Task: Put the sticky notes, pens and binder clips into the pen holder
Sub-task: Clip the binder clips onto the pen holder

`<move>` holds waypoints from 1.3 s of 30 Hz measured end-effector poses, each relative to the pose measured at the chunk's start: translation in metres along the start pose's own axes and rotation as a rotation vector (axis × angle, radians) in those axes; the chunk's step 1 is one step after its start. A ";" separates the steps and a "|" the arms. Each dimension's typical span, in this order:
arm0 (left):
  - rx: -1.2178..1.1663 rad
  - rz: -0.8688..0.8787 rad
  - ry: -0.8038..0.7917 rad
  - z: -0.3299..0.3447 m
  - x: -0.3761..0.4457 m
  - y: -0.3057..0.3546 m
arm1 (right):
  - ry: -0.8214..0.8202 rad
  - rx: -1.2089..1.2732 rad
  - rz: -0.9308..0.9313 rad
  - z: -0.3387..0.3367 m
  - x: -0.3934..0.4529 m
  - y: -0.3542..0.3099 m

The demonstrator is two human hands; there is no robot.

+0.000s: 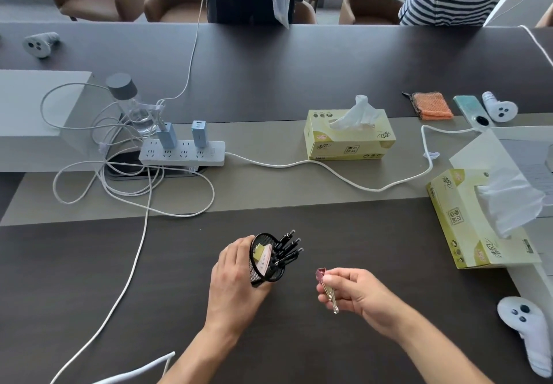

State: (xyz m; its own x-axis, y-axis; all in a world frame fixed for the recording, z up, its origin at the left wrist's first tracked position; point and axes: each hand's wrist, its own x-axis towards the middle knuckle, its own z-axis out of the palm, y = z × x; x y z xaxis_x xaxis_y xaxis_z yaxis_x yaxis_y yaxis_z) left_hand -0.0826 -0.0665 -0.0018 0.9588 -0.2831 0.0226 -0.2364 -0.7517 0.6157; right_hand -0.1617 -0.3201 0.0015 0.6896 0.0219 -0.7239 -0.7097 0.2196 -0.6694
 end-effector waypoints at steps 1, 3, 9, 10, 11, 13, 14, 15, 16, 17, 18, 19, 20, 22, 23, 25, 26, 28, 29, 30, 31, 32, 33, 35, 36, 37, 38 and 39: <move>0.018 0.015 -0.011 0.002 0.000 0.003 | -0.096 0.060 0.049 -0.006 -0.007 -0.011; 0.057 0.057 -0.042 0.004 0.000 0.006 | -0.248 0.117 0.107 -0.007 -0.015 -0.034; 0.133 0.160 -0.126 0.012 -0.001 0.022 | -0.249 -0.018 0.212 0.020 -0.008 -0.096; 0.134 0.165 -0.134 0.013 -0.001 0.024 | -0.241 -0.063 0.232 0.026 -0.006 -0.102; 0.134 0.169 -0.143 0.013 -0.002 0.026 | -0.234 -0.112 0.252 0.031 -0.003 -0.107; 0.131 0.177 -0.152 0.014 -0.002 0.029 | -0.214 -0.179 0.287 0.041 0.002 -0.115; 0.127 0.178 -0.152 0.014 -0.002 0.030 | -0.199 -0.185 0.300 0.044 0.004 -0.118; 0.120 0.178 -0.149 0.014 -0.002 0.031 | -0.184 -0.178 0.309 0.046 0.006 -0.121; 0.115 0.174 -0.145 0.014 -0.002 0.031 | -0.176 -0.168 0.317 0.048 0.007 -0.123; 0.112 0.171 -0.142 0.014 -0.002 0.031 | -0.176 -0.162 0.325 0.048 0.008 -0.125; 0.109 0.169 -0.137 0.014 -0.002 0.031 | -0.179 -0.161 0.329 0.048 0.009 -0.126; 0.107 0.168 -0.131 0.013 -0.002 0.031 | -0.181 -0.159 0.331 0.048 0.009 -0.127; 0.104 0.167 -0.126 0.012 -0.001 0.030 | -0.180 -0.153 0.331 0.048 0.009 -0.128; 0.101 0.163 -0.116 0.012 -0.001 0.030 | -0.177 -0.131 0.330 0.047 0.010 -0.128; 0.098 0.162 -0.110 0.012 -0.002 0.030 | -0.183 -0.122 0.328 0.048 0.010 -0.128; 0.088 0.160 -0.101 0.011 -0.002 0.029 | -0.198 -0.128 0.310 0.049 0.011 -0.127; 0.085 0.158 -0.100 0.012 -0.002 0.029 | -0.195 -0.136 0.292 0.049 0.011 -0.127; 0.079 0.156 -0.100 0.012 -0.003 0.029 | -0.181 -0.147 0.261 0.050 0.012 -0.125; 0.073 0.155 -0.098 0.013 -0.003 0.029 | -0.178 -0.150 0.254 0.050 0.012 -0.124; 0.066 0.151 -0.094 0.013 -0.003 0.029 | -0.176 -0.151 0.248 0.051 0.011 -0.124; 0.060 0.147 -0.089 0.014 -0.002 0.029 | -0.174 -0.149 0.247 0.051 0.011 -0.124; 0.055 0.139 -0.083 0.014 -0.002 0.029 | -0.174 -0.143 0.249 0.052 0.011 -0.124; 0.048 0.132 -0.080 0.014 -0.002 0.029 | -0.175 -0.135 0.251 0.052 0.010 -0.124; 0.029 0.122 -0.081 0.013 -0.002 0.029 | -0.178 -0.128 0.249 0.053 0.009 -0.125; 0.017 0.118 -0.082 0.013 -0.002 0.029 | -0.166 -0.148 0.243 0.053 0.008 -0.126; 0.001 0.112 -0.080 0.014 -0.002 0.028 | -0.129 -0.193 0.225 0.051 0.008 -0.126; -0.023 0.094 -0.077 0.014 -0.002 0.027 | -0.057 -0.255 0.187 0.049 0.010 -0.125; -0.062 0.060 -0.071 0.015 -0.001 0.026 | 0.060 -0.334 0.126 0.045 0.011 -0.122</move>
State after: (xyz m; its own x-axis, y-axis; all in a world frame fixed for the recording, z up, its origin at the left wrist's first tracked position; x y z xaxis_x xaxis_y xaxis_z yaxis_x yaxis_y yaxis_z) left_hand -0.0923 -0.0943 0.0027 0.9293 -0.3694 0.0062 -0.2805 -0.6947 0.6623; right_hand -0.0610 -0.3030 0.0825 0.5914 -0.0305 -0.8058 -0.8031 -0.1119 -0.5852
